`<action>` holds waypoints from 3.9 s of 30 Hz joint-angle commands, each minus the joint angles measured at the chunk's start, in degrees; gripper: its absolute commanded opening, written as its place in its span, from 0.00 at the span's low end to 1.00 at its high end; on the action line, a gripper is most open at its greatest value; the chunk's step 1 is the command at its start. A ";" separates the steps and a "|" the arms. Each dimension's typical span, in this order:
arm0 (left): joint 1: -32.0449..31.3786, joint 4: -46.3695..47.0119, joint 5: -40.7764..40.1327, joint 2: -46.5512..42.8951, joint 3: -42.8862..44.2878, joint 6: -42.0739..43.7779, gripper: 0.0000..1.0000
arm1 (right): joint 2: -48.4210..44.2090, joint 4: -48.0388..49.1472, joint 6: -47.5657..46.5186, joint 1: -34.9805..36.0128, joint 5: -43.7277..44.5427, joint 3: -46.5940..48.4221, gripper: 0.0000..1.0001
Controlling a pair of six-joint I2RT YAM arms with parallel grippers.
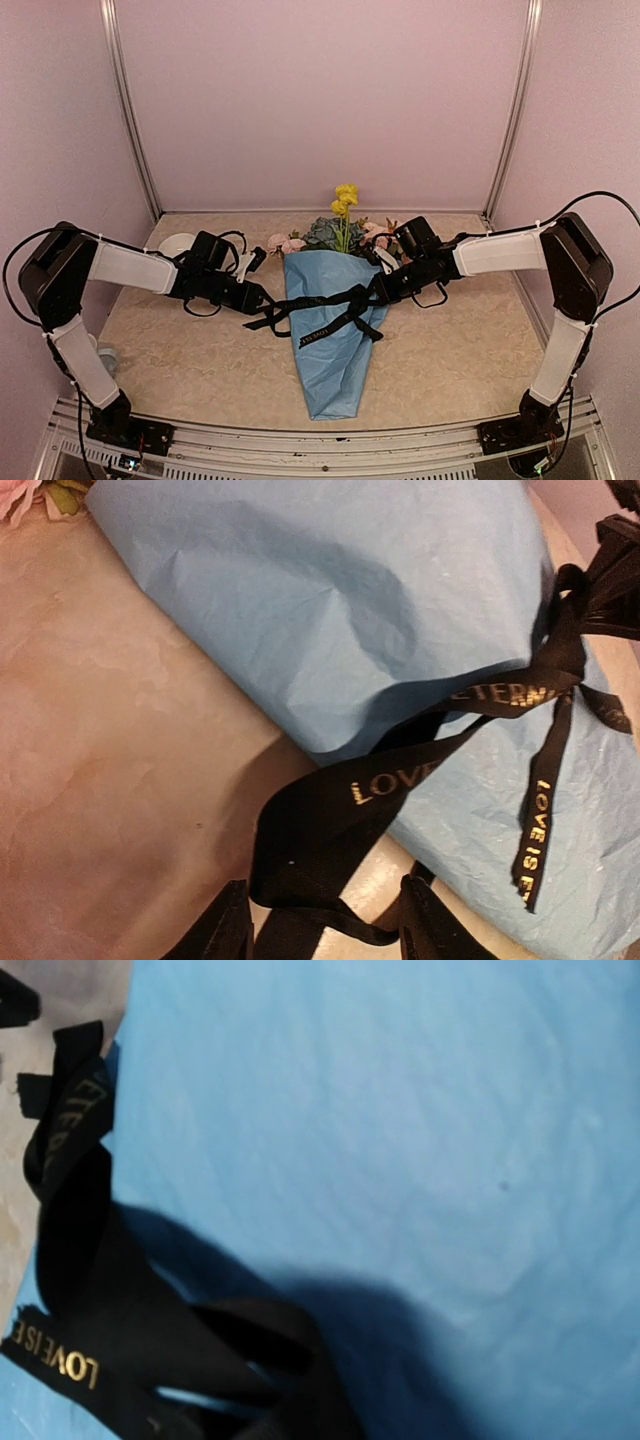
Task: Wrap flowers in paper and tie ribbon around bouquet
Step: Cross the ribbon over the folded bouquet.
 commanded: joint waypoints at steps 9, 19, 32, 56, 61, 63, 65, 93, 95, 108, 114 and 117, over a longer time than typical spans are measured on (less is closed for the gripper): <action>0.13 -0.82 -1.27 5.69 2.78 0.27 0.39 | -0.95 -0.64 -0.23 -0.47 -0.37 0.85 0.04; -2.31 2.78 1.09 5.42 2.27 2.18 0.01 | -0.78 -0.15 0.09 -0.47 -0.61 0.35 0.02; -20.20 0.62 3.63 -7.73 0.51 7.14 0.00 | 0.07 -0.53 0.37 -0.64 -0.26 1.01 0.01; -13.68 -1.71 -9.88 -1.90 7.74 17.64 0.27 | 0.58 -2.26 -0.90 -0.73 -0.94 2.93 0.02; -15.29 -2.31 -11.05 3.39 11.55 23.98 0.34 | -0.14 -2.53 -1.34 -0.73 -0.99 3.36 0.03; -15.43 -2.05 -14.54 5.00 12.95 23.96 0.37 | -0.34 -2.82 -1.47 -0.69 -0.75 3.57 0.02; -16.34 1.09 -20.13 5.74 12.54 23.87 0.46 | -0.21 -3.63 -1.80 -0.73 -0.45 4.01 0.02; -16.83 -2.48 -18.51 14.84 21.62 26.51 0.00 | 3.17 -2.58 0.62 1.44 -3.74 13.41 0.07; -16.53 -2.56 -18.01 15.00 21.65 26.24 0.00 | 3.72 -2.62 0.78 2.23 -3.67 14.04 0.11; -15.63 -2.99 -16.21 15.54 22.18 25.22 0.00 | 2.64 -5.94 -0.40 2.60 -1.80 13.02 0.46; -15.39 -3.32 -15.59 15.80 22.54 25.08 0.00 | 1.31 -9.74 -2.86 1.43 1.69 14.12 0.53; -15.30 -3.75 -15.53 16.07 22.90 24.91 0.00 | 0.80 -9.61 -3.09 -0.16 1.37 14.18 0.55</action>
